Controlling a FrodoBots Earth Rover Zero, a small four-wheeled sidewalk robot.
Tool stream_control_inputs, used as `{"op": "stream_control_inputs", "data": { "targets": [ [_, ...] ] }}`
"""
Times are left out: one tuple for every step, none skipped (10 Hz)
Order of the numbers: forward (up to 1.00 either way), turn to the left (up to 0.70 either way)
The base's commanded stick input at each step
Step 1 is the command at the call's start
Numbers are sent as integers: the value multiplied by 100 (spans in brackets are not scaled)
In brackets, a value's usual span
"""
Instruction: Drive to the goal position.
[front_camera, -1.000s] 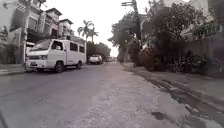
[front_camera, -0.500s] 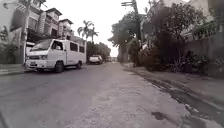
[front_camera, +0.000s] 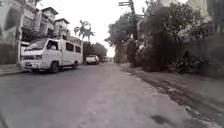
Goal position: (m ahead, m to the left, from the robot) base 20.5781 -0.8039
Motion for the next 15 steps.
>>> {"op": "stream_control_inputs", "data": {
  "targets": [
    [100,0],
    [100,0],
    [100,0],
    [0,0],
    [0,0],
    [-15,0],
    [-100,0],
    [-100,0],
    [-100,0],
    [-100,0],
    [-100,0],
    [-100,0],
    [-100,0],
    [-100,0],
    [-100,0]
  ]
}}
